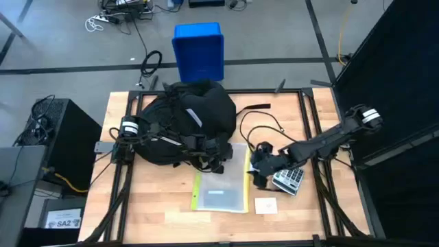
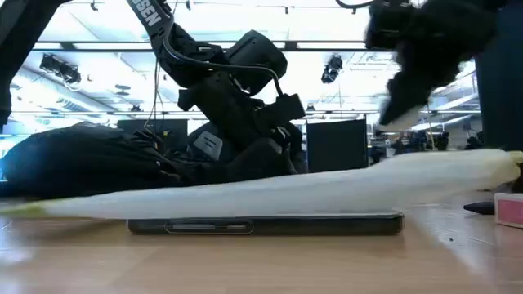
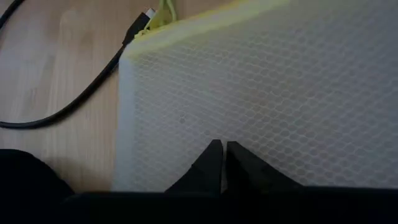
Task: Unpack backpack
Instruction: Remove the charger adapter from the zip bag, then remove the pen from the zip bag
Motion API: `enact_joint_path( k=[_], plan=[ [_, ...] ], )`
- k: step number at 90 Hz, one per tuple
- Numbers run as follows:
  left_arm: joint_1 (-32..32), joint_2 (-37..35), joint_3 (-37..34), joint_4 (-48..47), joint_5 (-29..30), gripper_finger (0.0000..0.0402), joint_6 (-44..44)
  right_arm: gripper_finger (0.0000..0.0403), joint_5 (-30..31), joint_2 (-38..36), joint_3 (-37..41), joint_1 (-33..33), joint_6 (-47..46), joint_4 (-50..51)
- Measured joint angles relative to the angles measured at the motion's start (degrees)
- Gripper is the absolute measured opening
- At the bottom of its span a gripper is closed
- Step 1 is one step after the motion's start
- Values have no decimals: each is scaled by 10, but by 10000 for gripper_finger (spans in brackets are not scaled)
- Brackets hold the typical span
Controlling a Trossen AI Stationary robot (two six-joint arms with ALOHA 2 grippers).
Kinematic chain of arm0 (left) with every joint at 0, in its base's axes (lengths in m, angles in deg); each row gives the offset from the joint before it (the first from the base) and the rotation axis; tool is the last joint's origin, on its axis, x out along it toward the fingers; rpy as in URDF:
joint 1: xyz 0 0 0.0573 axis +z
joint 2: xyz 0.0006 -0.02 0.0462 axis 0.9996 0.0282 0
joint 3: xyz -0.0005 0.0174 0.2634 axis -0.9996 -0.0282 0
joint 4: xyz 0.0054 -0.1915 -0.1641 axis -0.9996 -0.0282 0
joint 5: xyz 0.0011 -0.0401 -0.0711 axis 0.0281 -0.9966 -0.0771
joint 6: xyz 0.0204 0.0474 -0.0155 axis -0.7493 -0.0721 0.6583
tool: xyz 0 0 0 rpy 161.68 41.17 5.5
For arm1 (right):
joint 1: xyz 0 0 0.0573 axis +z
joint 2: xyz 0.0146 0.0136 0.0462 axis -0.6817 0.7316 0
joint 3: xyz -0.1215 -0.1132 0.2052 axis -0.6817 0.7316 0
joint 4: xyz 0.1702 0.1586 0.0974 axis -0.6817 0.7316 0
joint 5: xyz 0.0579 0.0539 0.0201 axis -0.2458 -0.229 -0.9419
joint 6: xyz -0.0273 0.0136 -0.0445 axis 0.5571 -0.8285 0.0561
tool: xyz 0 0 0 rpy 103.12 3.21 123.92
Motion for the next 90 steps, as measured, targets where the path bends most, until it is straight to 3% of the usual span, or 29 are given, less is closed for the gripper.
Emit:
enact_joint_path(
  k=[19,36,56,73,90],
  plan=[
    [0,0,0,0,0,0,-1,259,-30,33,0,36,-85,93],
    [0,0,-1,0,0,0,-2,287,-46,73,0,39,-92,88],
    [0,-10,-3,-11,0,0,-9,303,-55,67,0,27,-83,83],
    [-3,-74,-4,-72,-2,0,-18,301,-51,66,-4,19,-33,45],
    [-6,-150,-6,-131,-1,0,-20,265,-26,74,-5,18,48,-52]
  ],
)
